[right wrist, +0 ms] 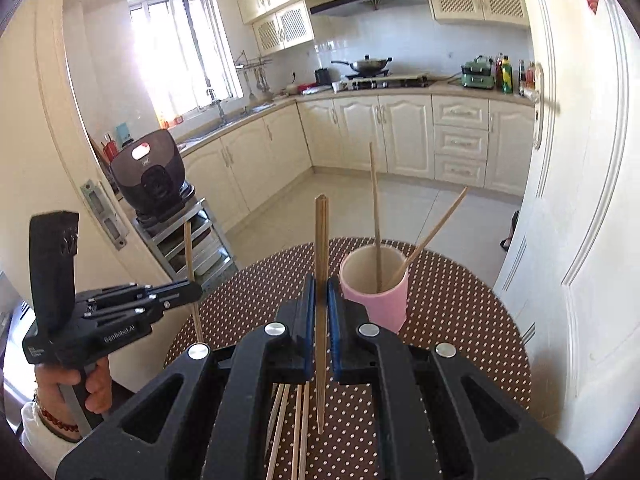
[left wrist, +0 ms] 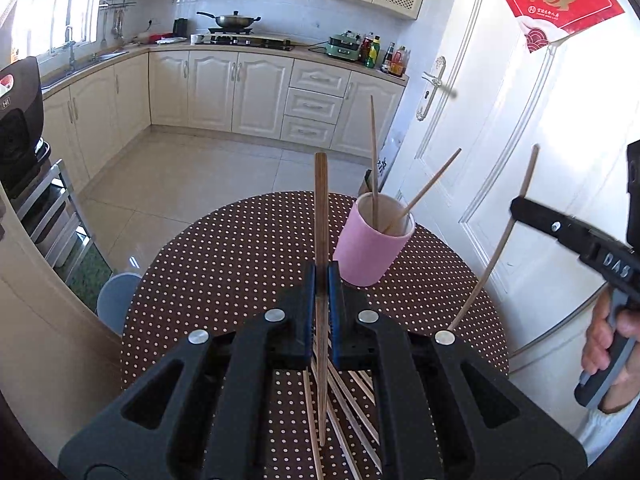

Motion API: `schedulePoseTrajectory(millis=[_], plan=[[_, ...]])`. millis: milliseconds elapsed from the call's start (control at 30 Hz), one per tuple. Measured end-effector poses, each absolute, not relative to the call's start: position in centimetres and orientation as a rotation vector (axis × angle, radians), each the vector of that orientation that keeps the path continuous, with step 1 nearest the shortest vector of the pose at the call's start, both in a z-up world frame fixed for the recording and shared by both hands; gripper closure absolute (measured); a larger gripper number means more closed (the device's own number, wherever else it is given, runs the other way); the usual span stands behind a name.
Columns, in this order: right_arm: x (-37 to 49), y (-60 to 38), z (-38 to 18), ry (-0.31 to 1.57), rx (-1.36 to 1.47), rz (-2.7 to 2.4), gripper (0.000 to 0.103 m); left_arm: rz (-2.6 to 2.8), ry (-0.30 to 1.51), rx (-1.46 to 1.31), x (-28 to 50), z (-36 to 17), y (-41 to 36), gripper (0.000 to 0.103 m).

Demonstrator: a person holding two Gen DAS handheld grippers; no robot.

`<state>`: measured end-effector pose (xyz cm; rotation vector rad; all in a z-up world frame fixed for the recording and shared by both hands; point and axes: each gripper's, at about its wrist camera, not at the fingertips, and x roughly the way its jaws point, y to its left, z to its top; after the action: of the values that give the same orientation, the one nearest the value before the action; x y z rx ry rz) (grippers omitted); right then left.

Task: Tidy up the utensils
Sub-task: 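Lift the left chopstick toward the pink cup while the right tool carries its chopstick above it, then lower the right chopstick into the pink cup and open the right gripper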

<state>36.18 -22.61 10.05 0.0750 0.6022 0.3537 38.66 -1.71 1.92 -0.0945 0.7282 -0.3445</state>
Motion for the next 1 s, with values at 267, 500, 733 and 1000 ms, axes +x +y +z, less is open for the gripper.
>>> schedulePoseTrajectory(millis=[267,500,733,1000], plan=[[36.2,-22.4,13.6,0.397,0.038,0.253,0.098,-0.290,0.700,-0.056,39.1,2.2,-1.9,0.097],[37.6,-22.7,14.5,0.272,0.024,0.197,0.098,-0.272,0.681,-0.071,39.6,2.4,-1.5,0.097],[39.0,-23.2,13.3,0.191,0.038,0.178,0.098,-0.242,0.618,-0.060,40.0,3.9,-1.7,0.097],[41.2,-23.0,9.5,0.276,0.025,0.196,0.098,-0.235,0.558,-0.044,40.7,5.4,-2.7,0.097]])
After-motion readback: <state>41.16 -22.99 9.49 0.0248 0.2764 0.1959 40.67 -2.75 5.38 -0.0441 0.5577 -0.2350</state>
